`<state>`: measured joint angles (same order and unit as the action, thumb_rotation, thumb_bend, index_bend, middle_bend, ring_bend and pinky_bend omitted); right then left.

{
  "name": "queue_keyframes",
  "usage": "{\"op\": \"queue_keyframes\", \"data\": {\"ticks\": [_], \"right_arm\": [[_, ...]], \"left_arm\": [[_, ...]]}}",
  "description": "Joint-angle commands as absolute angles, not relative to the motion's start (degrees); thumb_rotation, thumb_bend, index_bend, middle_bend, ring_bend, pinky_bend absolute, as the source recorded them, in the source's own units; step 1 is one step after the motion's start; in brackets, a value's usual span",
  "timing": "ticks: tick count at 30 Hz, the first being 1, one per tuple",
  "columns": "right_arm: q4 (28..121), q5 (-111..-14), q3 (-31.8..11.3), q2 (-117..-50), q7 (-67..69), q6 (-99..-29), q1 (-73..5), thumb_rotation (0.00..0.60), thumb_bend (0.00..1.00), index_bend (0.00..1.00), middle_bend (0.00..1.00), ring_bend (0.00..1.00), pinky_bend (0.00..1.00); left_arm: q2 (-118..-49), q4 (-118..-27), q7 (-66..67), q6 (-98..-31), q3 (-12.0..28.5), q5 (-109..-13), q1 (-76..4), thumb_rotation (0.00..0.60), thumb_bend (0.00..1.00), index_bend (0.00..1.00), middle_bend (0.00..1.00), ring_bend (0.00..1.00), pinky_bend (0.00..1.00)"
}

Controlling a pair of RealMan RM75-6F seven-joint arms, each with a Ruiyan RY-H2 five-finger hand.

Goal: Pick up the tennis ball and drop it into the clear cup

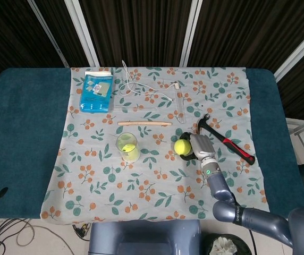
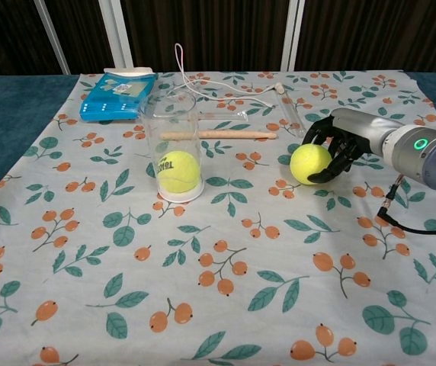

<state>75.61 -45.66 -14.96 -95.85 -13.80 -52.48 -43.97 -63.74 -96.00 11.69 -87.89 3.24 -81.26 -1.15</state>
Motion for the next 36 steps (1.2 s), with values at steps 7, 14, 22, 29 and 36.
{"op": "queue_keyframes", "data": {"ticks": [7,14,22,29,36], "right_arm": [[76.3,-47.8,-16.1,-95.9,-12.2,-53.8,-43.6,0.600,0.47,0.65,0.43,0.45,0.67],[82.8,-47.2,-18.7,-89.6,-11.1,-51.5,-43.7,0.600,0.47,0.65,0.43,0.45,0.28],[90.5,-46.7,-22.0,-80.0,-13.7,-49.8,-45.7,0.600,0.47,0.65,0.43,0.45,0.10],[99.0,-40.7,-24.7,-73.2,-17.2,-49.0,-49.1,0.600,0.47,0.65,0.43,0.44,0.10],[102.2,-36.5,-25.4,-72.5,-22.4,-51.8,-54.1,0.600,0.47,0.65,0.43,0.43,0.10]], "left_arm": [[-63.5,-96.1,11.2,-88.1,3.4,-81.0,-1.0,0.600,0.02,0.14,0.00,0.00,0.00],[-63.3,-96.1,10.9,-88.3,3.5,-80.9,-0.9,0.600,0.02,0.14,0.00,0.00,0.00],[-63.1,-96.3,10.9,-88.2,3.5,-80.6,-0.8,0.600,0.02,0.14,0.00,0.00,0.00],[-63.1,-96.5,11.0,-88.1,3.5,-80.6,-0.8,0.600,0.02,0.14,0.00,0.00,0.00],[-63.0,-96.5,10.8,-88.1,3.5,-80.6,-0.8,0.600,0.02,0.14,0.00,0.00,0.00]]}}
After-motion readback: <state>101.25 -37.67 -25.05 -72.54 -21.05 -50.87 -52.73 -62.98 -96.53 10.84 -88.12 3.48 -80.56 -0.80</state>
